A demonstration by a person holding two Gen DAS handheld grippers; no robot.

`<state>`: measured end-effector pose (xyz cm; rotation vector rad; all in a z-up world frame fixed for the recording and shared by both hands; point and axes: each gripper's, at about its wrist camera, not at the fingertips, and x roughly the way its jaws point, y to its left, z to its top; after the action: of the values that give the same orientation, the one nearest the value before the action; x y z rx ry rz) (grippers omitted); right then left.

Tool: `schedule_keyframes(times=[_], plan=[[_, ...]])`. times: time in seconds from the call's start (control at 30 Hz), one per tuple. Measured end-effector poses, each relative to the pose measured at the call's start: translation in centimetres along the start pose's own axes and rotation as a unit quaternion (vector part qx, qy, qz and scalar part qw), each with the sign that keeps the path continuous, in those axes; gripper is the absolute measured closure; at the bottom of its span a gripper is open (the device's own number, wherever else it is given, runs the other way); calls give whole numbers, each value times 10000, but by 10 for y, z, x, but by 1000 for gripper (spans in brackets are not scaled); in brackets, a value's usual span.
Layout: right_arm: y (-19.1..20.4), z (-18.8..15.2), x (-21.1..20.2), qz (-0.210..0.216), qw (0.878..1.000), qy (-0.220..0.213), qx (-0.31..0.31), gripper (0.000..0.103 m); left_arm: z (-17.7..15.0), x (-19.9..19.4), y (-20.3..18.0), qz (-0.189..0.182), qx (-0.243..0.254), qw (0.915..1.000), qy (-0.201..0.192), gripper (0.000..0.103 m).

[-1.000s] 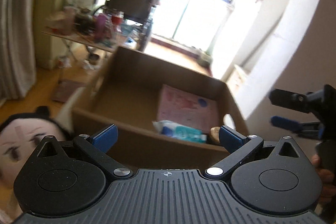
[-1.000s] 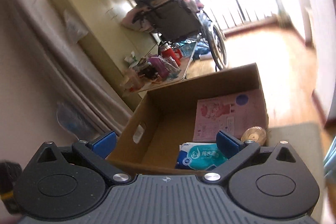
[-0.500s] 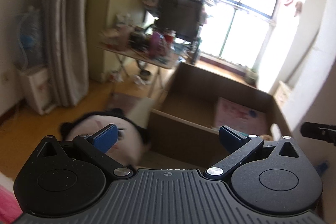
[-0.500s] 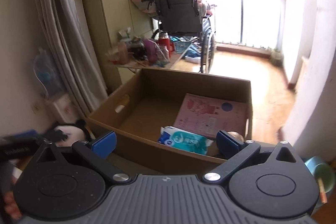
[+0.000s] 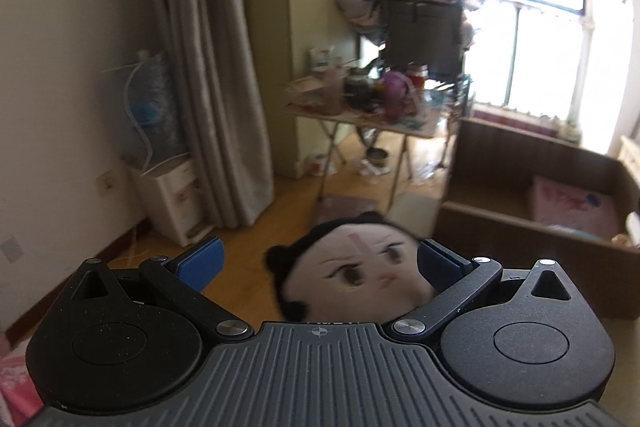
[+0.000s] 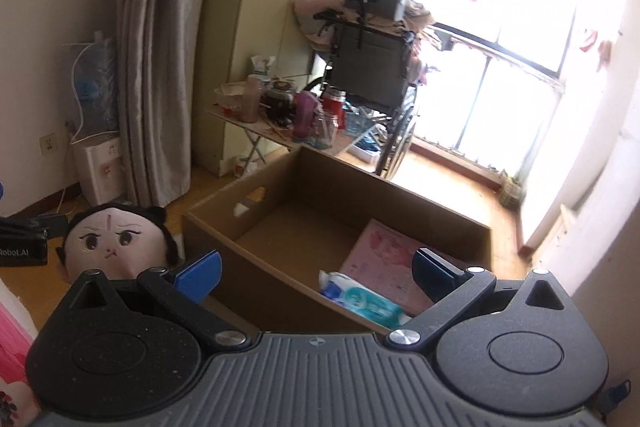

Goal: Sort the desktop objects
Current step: 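Move both grippers toward the plush doll beside the box, then close the left gripper on the plush doll while the right gripper pinches its head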

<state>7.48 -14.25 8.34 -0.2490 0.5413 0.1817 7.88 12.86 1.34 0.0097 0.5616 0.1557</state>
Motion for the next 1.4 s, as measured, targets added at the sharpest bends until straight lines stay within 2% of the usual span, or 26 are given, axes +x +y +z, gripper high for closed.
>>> schedule_keyframes(times=[0.17,0.33,0.5,0.77,1.03,1.4], plan=[[25,5,13,370,9993,50,22,0,-11,7,24,-34,-10,9997,236,0],[44,9,20,706,9974,114,-34,0,-21,17,42,-227,-281,9977,571,0],[50,11,23,880,9960,85,-99,0,-27,16,51,-188,-529,9973,468,0],[45,9,20,1148,9934,35,16,0,-30,21,67,-369,-980,9932,509,0],[32,3,17,1352,9904,52,287,0,-28,18,59,-425,-728,9952,508,0],[31,1,12,1318,9909,18,288,0,-28,19,55,-596,-706,9939,609,0]])
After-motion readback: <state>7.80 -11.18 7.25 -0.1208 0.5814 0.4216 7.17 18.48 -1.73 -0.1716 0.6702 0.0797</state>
